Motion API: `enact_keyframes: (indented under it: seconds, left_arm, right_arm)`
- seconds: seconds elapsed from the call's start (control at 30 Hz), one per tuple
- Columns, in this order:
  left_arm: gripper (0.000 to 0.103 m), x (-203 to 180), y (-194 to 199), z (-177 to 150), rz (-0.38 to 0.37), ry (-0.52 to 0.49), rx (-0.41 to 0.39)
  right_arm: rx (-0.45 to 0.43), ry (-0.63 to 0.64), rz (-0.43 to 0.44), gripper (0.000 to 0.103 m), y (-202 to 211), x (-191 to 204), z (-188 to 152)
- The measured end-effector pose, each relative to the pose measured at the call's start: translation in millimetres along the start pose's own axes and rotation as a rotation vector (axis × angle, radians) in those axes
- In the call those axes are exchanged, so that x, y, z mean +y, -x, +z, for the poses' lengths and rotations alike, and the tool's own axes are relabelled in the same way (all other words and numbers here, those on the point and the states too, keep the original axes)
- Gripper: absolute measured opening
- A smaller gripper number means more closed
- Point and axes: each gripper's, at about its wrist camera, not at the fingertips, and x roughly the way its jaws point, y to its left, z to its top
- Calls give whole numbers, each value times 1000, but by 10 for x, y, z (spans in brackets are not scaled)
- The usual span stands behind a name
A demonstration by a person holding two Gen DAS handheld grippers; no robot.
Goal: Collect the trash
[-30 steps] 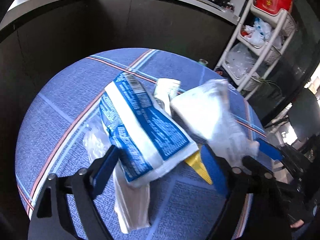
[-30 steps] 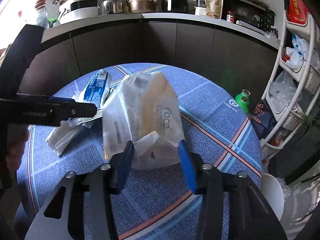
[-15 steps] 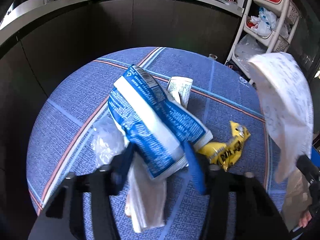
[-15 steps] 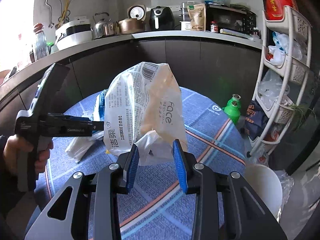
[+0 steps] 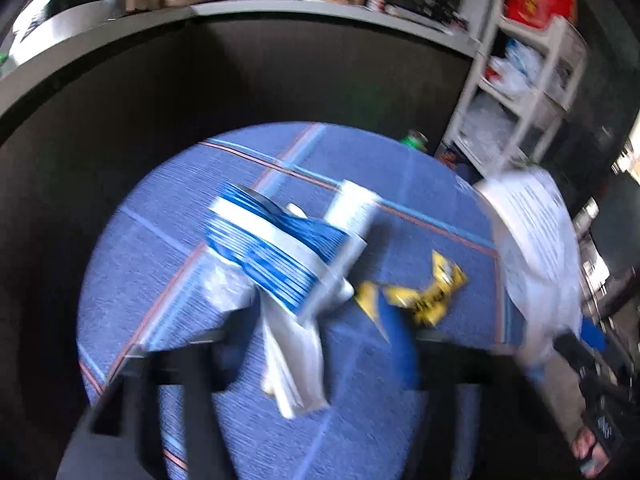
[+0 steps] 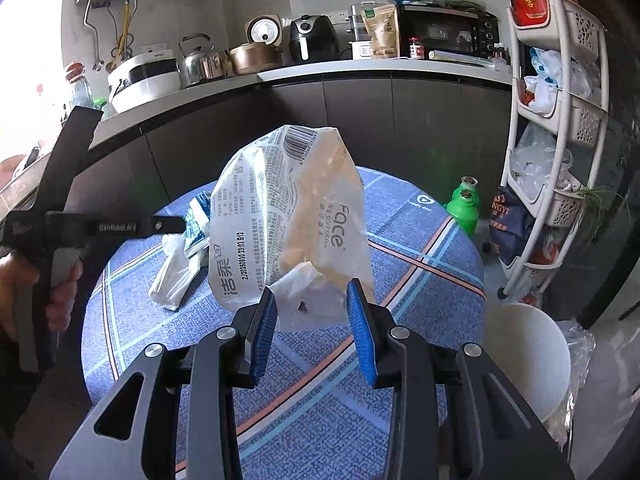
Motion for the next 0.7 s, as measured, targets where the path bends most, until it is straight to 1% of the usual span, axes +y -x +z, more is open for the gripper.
enact_keyframes:
  seconds: [0.1,0.17,0.23,0.3,0.37,0.43,0.5,0.57,0.7]
  left_arm:
    - [67,213,-56,166,-29,74,20]
    - [70,378,-147,290,-46,133,46]
    - [70,530,-303,399,-65,188,93]
    - [70,658,-447,430,-78,224,130]
    - [70,757,-619,421,-86,265,183]
    - [71,825,-752,397,-102,293,214]
    - [72,883,-855,382,-119,317,228]
    - [75,942,-931,371,-153,349,230]
    - [76,1055,-1049,383,-230,417,228]
  right_arm:
    - [-3,0,0,34,31,-32,-7]
    - [-4,-12,2,34,36,-59,-29]
    - [-1,-20,4,34,14,-75,-35]
    - [1,-24,6,34,-10,-83,-39]
    - [5,-24,9,34,-32,-89,-48]
    - [9,-23,9,34,-59,-92,-54]
    - [16,-25,9,34,-91,-88,-56]
    - [22,-25,9,34,-122,-99,-58]
    - [29,-27,10,34,-155,-87,-65]
